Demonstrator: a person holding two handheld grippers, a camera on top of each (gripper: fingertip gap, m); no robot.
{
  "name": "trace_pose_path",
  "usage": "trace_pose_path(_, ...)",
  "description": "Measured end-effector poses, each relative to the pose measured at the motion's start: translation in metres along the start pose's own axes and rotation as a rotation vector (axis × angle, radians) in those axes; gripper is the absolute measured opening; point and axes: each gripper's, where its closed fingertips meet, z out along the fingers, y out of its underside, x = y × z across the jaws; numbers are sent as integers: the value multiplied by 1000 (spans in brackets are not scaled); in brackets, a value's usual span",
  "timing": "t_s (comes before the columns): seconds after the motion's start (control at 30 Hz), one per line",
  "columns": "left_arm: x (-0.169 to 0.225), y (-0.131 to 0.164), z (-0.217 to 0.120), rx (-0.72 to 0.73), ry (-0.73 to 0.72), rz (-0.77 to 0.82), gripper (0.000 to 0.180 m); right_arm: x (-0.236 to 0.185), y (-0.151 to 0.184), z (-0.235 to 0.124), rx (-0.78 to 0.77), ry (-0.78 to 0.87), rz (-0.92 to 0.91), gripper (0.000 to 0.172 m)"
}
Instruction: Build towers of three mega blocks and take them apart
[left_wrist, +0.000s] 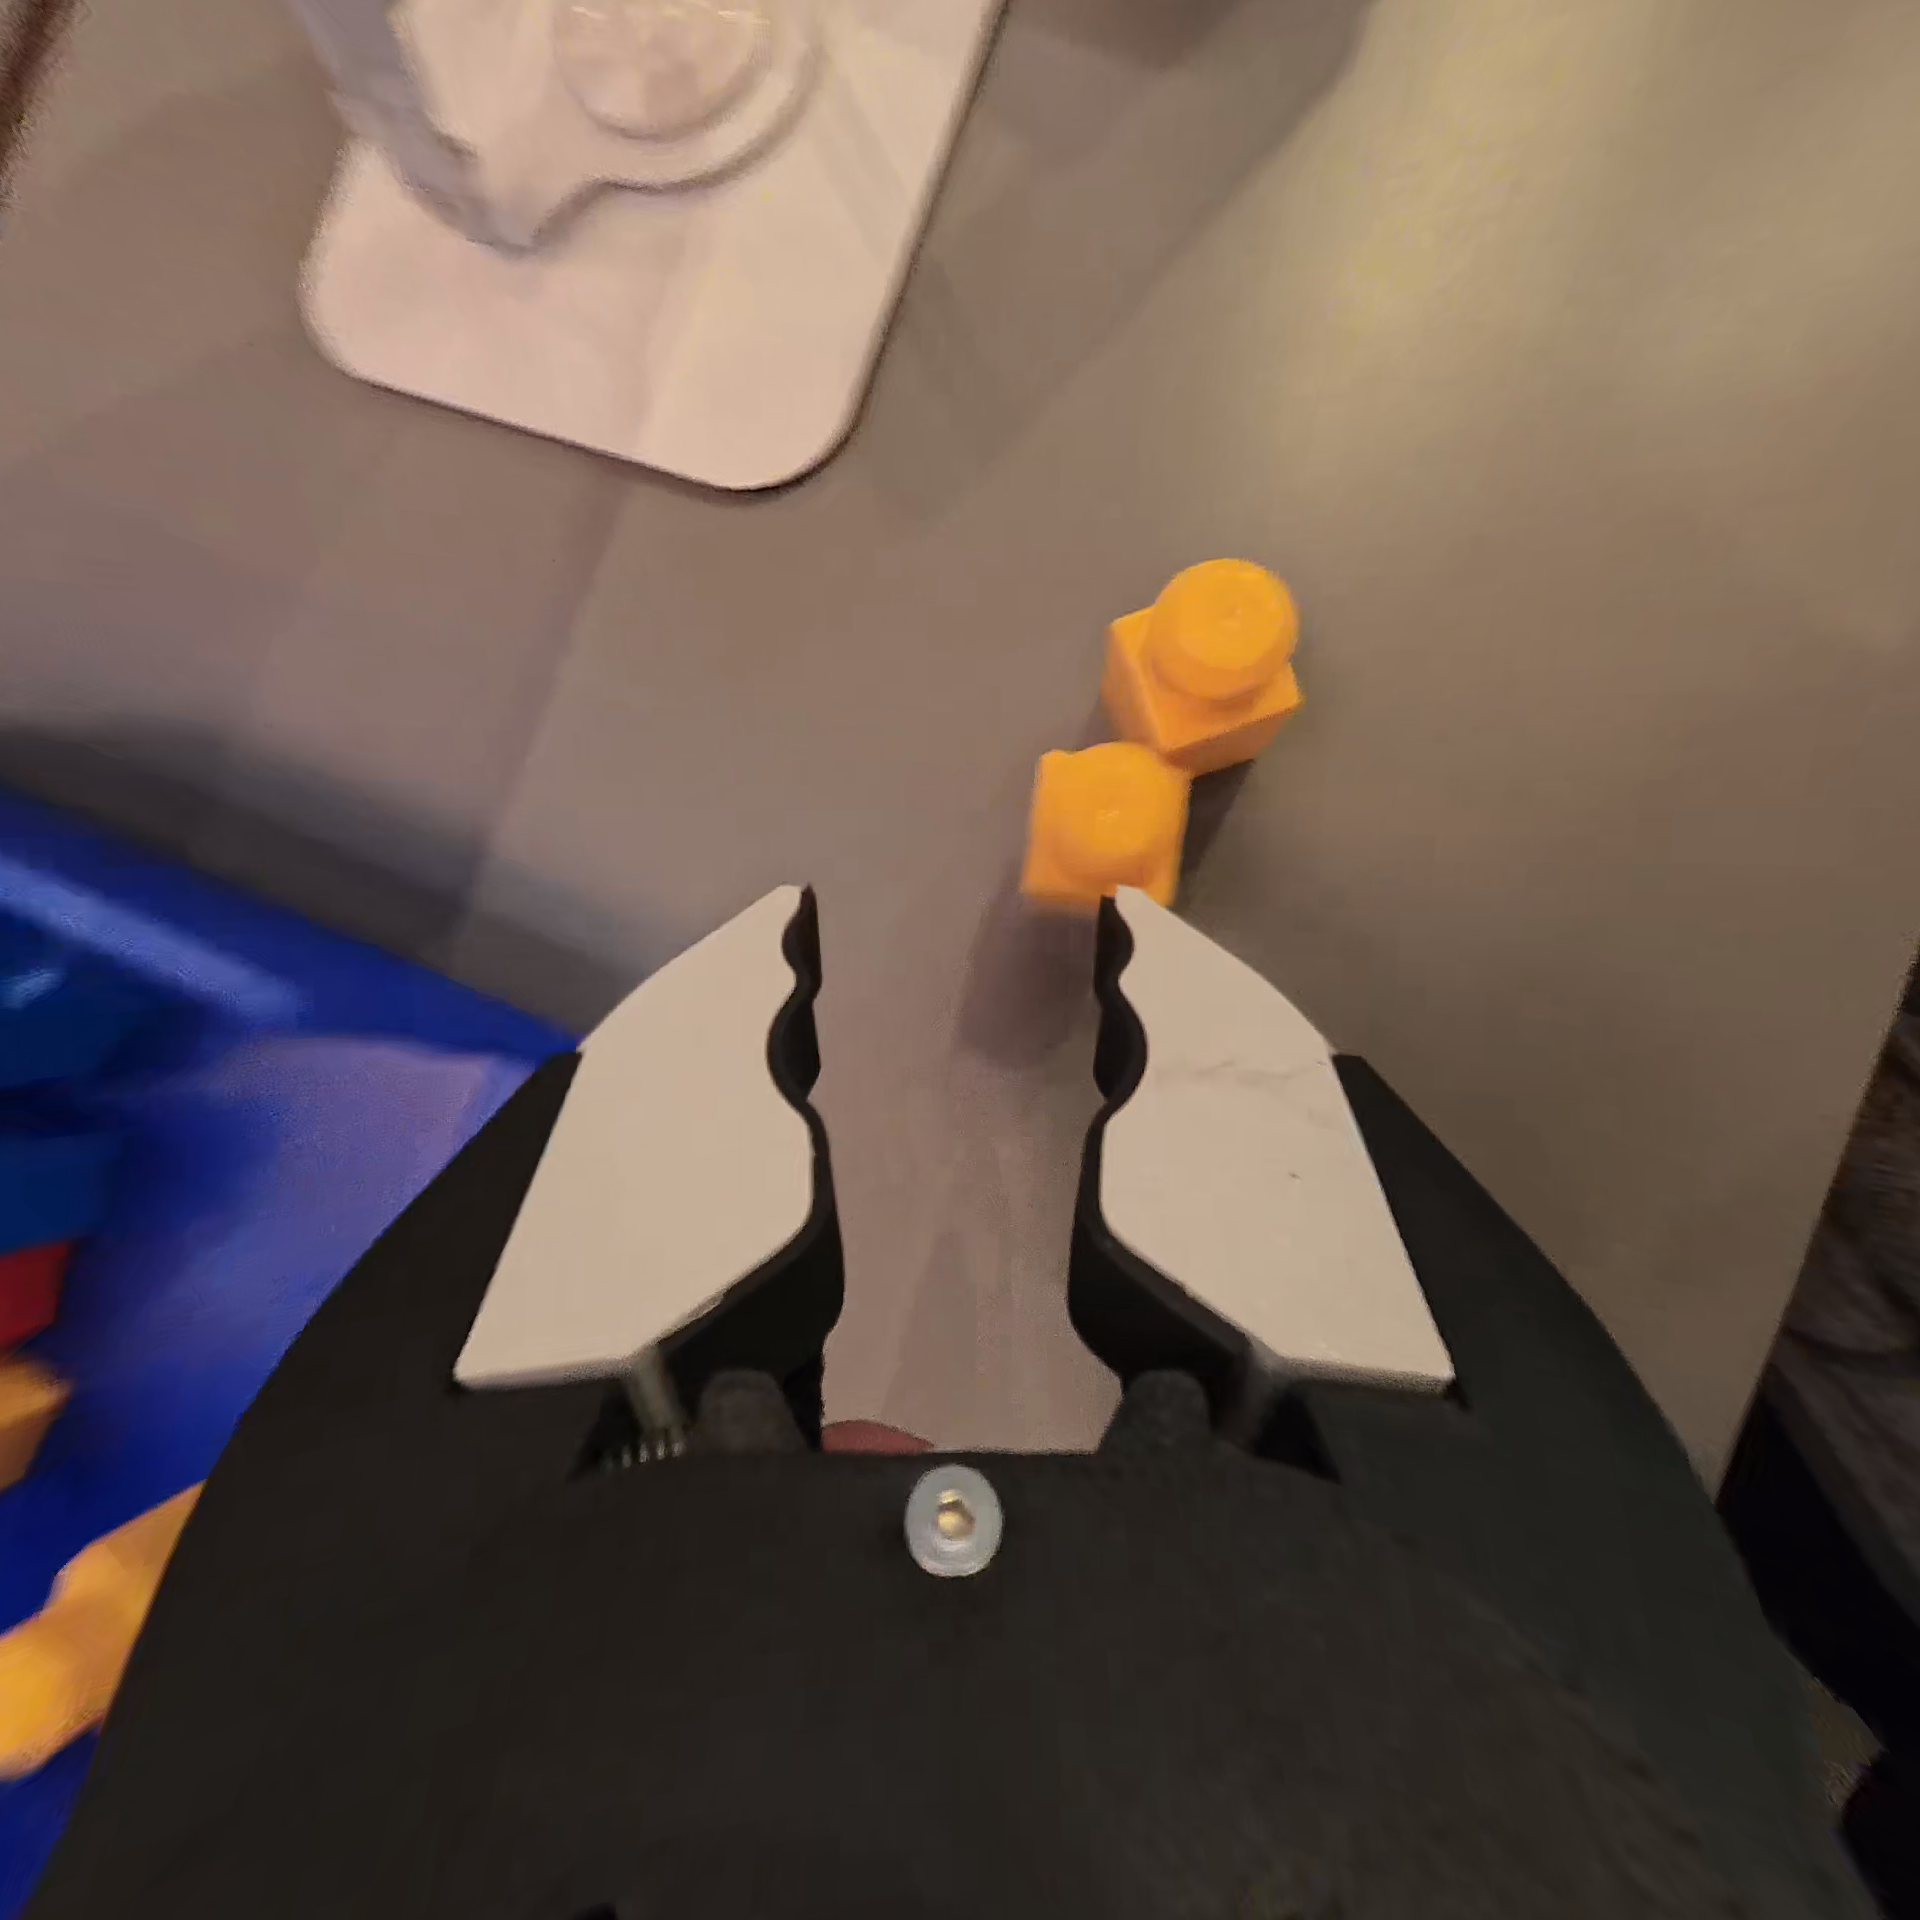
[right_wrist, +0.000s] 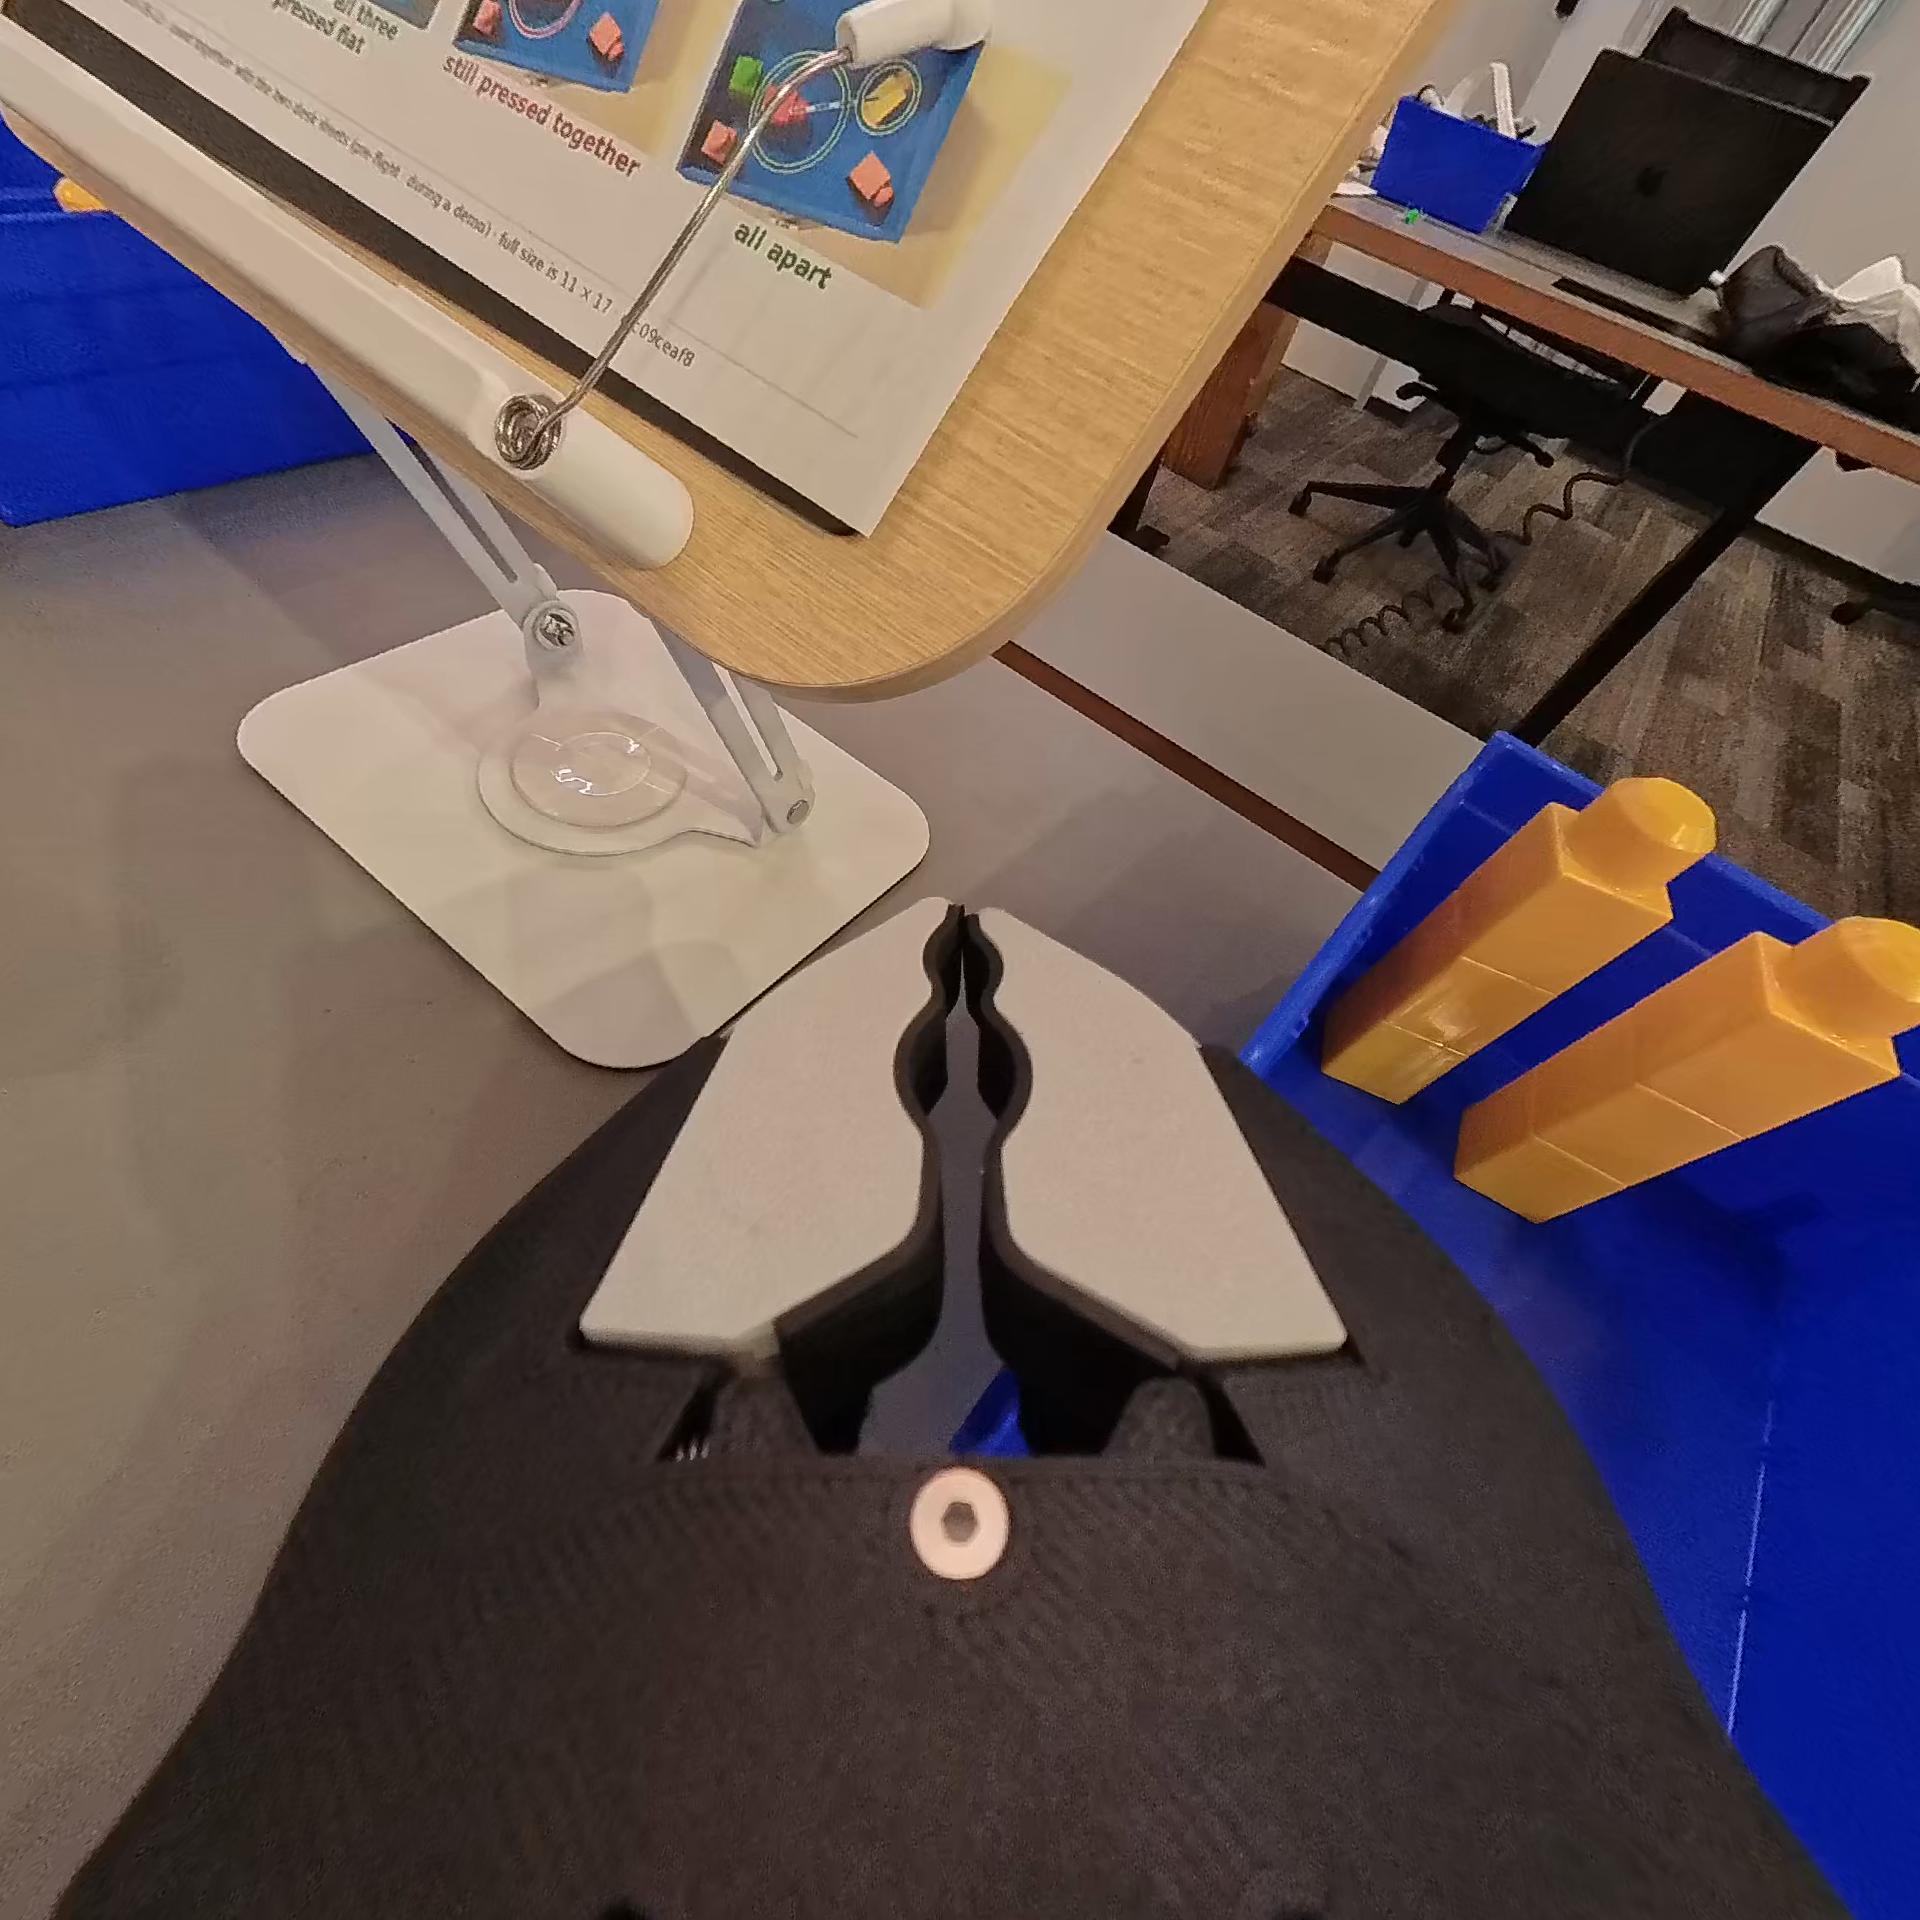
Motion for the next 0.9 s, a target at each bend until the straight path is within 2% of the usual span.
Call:
trace_pose_path(0.1,-60,7,-45,6,-180,-29,50,0,0,0,3,-5,4,0)
trace_pose_path(0.2,-144,43,-77,-154,-373,-38,51,-2,0,1,0,-8,0,0)
trace_pose_path(0.27,-186,64,-82,-238,-390,-43,51,-2,0,1,-3,-10,-1,0)
trace_pose_path(0.37,-232,90,-77,-379,-403,32,47,-1,1,1,-5,-7,1,0)
trace_pose_path(0.47,-257,108,-66,-489,-370,114,47,1,3,1,-9,-7,3,0)
trace_pose_path(0.6,-272,131,-52,-644,-316,190,49,0,5,3,-18,-11,1,0)
trace_pose_path(0.77,-287,142,-43,-731,-311,209,53,0,5,4,-19,-14,-3,0)
trace_pose_path(0.9,-288,142,-43,-790,-281,208,44,0,5,3,-20,-15,-4,0)
